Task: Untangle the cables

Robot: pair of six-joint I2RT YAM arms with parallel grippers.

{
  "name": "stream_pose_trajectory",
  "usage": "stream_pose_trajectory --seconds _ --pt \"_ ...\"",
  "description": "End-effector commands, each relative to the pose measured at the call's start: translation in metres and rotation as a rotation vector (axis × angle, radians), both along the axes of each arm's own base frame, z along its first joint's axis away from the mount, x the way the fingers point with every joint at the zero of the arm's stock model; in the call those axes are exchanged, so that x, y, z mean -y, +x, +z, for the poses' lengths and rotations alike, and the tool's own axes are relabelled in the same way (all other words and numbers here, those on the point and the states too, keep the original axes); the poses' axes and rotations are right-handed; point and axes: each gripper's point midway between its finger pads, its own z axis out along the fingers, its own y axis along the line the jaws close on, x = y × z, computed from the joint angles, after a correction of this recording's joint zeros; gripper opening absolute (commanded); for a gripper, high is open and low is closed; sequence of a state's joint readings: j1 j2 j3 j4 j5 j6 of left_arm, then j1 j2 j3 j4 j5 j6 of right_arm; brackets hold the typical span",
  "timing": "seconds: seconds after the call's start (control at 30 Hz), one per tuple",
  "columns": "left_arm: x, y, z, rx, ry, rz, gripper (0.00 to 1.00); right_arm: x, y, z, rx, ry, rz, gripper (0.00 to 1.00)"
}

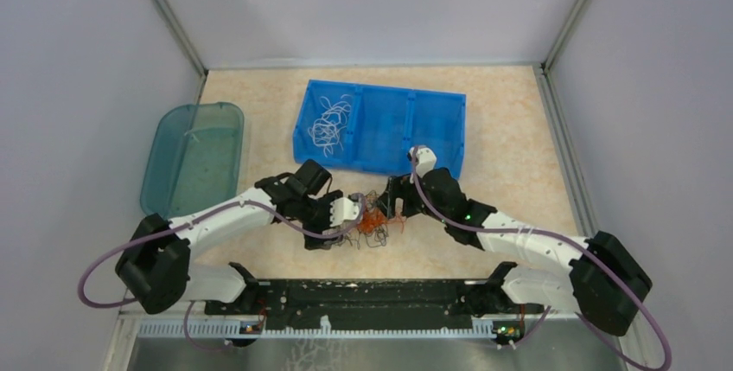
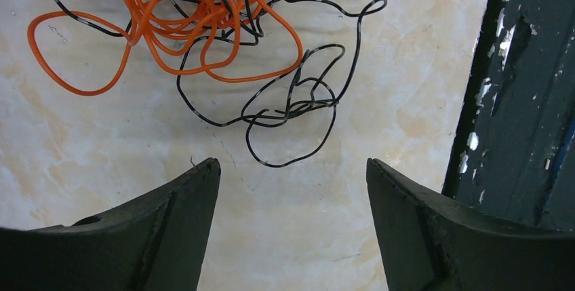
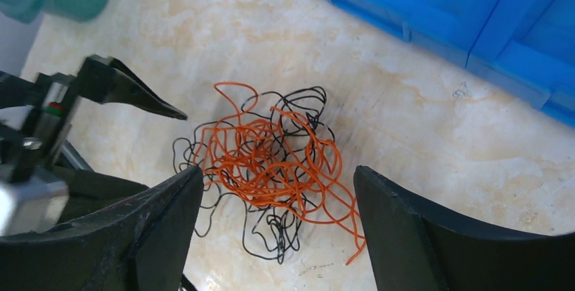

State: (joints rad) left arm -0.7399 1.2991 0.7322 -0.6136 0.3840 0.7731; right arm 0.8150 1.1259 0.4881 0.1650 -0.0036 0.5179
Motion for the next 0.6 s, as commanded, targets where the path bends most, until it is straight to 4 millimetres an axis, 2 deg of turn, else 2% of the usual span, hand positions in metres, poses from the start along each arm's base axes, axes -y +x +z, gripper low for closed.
stream_pose_trajectory --seconds 0.0,0.27,0.37,0.47,0.57 --pt "0.009 0.008 0.003 -0.020 -0.018 0.104 0.85 0.003 0.006 0.032 0.083 0.090 -0.039 0.82" --pt "0.008 0.018 0.000 -0.151 -0.045 0.251 0.84 0.016 0.004 0.042 0.126 0.116 -0.081 0.82" --pt "0.008 0.024 0.000 -0.170 -0.061 0.279 0.80 0.022 0.005 0.046 0.145 0.114 -0.106 0.80" --pt "0.010 0.026 -0.003 -0.218 -0.068 0.285 0.69 0.025 0.007 0.052 0.163 0.123 -0.123 0.80" --pt "0.012 0.024 -0.009 -0.255 -0.054 0.278 0.66 0.027 0.008 0.053 0.168 0.122 -0.131 0.79"
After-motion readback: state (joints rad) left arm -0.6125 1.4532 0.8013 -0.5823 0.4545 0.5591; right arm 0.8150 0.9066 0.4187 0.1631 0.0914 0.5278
